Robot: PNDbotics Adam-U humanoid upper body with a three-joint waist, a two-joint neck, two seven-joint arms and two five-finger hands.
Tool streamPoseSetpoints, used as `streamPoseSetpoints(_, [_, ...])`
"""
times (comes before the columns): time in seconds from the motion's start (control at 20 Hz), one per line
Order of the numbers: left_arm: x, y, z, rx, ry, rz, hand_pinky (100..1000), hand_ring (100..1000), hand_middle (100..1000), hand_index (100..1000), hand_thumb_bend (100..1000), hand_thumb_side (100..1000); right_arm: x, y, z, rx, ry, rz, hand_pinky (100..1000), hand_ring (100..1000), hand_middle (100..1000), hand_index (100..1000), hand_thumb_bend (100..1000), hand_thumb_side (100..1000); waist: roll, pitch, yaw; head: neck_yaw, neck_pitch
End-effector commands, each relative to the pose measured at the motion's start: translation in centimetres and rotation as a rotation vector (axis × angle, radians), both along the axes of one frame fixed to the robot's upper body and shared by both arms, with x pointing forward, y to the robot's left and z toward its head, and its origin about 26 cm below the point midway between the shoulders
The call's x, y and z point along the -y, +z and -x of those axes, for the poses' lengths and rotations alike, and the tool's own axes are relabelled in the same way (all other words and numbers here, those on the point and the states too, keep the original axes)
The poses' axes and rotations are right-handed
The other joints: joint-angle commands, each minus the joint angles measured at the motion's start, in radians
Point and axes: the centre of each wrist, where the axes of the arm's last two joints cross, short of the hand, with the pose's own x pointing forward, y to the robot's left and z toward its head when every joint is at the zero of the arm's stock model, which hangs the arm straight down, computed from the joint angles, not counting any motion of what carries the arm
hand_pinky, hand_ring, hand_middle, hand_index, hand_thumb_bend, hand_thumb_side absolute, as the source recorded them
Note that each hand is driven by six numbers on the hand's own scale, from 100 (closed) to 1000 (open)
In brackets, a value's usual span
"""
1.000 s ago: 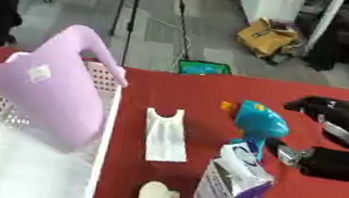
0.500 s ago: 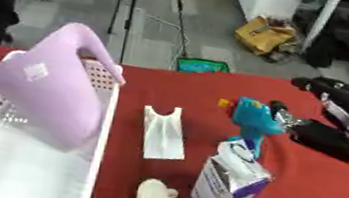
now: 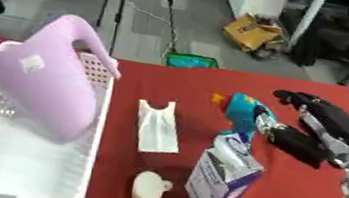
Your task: Pick up objects on the table and place them in the box.
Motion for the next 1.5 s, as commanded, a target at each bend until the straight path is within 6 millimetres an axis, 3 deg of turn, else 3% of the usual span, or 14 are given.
streamPoseSetpoints(0.05, [-0.4, 0.6, 0.4, 0.017, 0.010, -0.037, 837, 862, 813, 780, 100, 874, 0.0, 1.3, 0.3, 0.008, -0.030, 0.013, 928, 977, 899, 1000, 326, 1000, -0.001, -0.025, -0.017, 0.034, 0.015])
streamPoseSetpoints(0.4, [-0.5, 0.1, 0.5, -0.001, 0.021, -0.044, 832, 860, 806, 770, 100, 877, -1.7, 0.0, -0.2, 0.000, 0.018, -0.099, 940, 986, 907, 1000, 292, 1000, -0.001, -0.022, -0.047, 0.088, 0.000])
streamPoseSetpoints(0.5, [-0.5, 0.1, 0.5, -0.003, 0.022, -0.039, 831, 859, 804, 768, 100, 879, -2.1, -0.5, -0.3, -0.008, 0.033, -0.101, 925, 972, 891, 1000, 278, 1000, -0.002, -0.022, -0.045, 0.090, -0.004])
streamPoseSetpoints(0.55, [-0.5, 0.1, 0.5, -0.004, 0.023, -0.038, 830, 858, 801, 765, 100, 878, -2.2, -0.6, -0.3, -0.004, 0.040, -0.096, 909, 963, 881, 1000, 208, 1000, -0.002, -0.022, -0.045, 0.089, -0.005])
streamPoseSetpoints(0.9, [-0.5, 0.0, 0.5, -0.008, 0.028, -0.039, 829, 853, 791, 756, 100, 879, -2.7, -0.9, -0.6, -0.008, 0.072, -0.061, 892, 961, 874, 1000, 254, 1000, -0.001, -0.020, -0.048, 0.079, -0.011])
streamPoseSetpoints(1.5, [-0.5, 0.1, 0.5, -0.006, 0.034, -0.038, 828, 850, 785, 749, 100, 878, -4.1, -2.6, -0.7, 0.079, -0.022, 0.036, 819, 904, 822, 1000, 202, 1000, -0.002, -0.013, -0.044, 0.069, 0.003])
